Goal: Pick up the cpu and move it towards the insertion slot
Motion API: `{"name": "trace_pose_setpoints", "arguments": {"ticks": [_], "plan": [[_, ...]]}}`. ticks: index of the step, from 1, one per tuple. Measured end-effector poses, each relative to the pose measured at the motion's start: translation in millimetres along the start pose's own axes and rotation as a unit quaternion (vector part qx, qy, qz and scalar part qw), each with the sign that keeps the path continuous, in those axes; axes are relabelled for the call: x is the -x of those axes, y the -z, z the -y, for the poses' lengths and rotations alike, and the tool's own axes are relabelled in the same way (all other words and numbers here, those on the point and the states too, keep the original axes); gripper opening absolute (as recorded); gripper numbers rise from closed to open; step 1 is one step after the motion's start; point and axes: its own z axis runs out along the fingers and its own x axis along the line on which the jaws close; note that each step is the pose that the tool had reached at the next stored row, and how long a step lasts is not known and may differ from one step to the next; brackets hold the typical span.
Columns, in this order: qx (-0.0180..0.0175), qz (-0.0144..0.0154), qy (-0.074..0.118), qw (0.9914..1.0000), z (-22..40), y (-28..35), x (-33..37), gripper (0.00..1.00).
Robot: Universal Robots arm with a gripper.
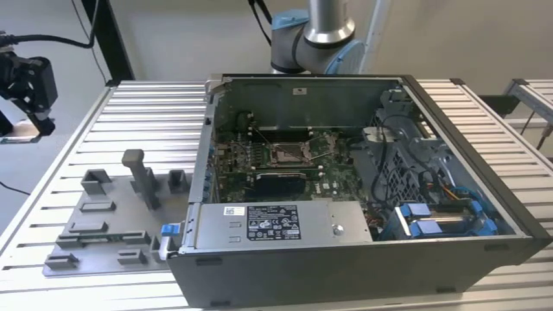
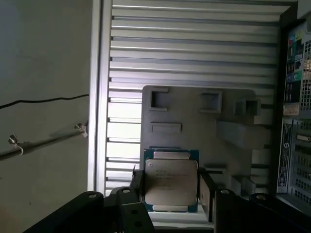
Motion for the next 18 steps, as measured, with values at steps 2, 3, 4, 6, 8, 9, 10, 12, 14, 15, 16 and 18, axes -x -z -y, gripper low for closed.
{"name": "trace_pose_setpoints", "arguments": {"ticks": [2,3,4,6,8,9,10,12,14,15,16,18], "plan": [[-0.0001,-0.0001,0.0,1.0,-0.2,7.2,0.0,0.0],[-0.0001,-0.0002,0.0,1.0,-0.3,10.3,0.0,0.0],[0.0,0.0001,0.0,1.0,-0.3,11.2,0.1,0.0],[0.0001,0.0001,0.0,1.0,-0.3,11.6,0.0,0.0],[0.0,0.0001,0.0,1.0,-0.4,12.2,0.0,0.0],[0.0,0.0,0.0,1.0,-0.4,12.6,0.0,0.0],[0.0,0.0001,0.0,1.0,-0.4,12.8,0.0,0.0],[0.0,0.0,0.0,1.0,-0.4,13.2,1.0,0.0],[0.0,0.0,0.0,1.0,-0.4,13.1,3.8,0.0],[-0.0001,-0.0002,0.0,1.0,-0.3,13.2,6.6,0.0],[0.0,-0.0004,0.0,1.0,-0.2,13.1,10.0,0.0],[0.0,-0.0008,0.0,1.0,0.1,13.1,18.5,0.0]]}}
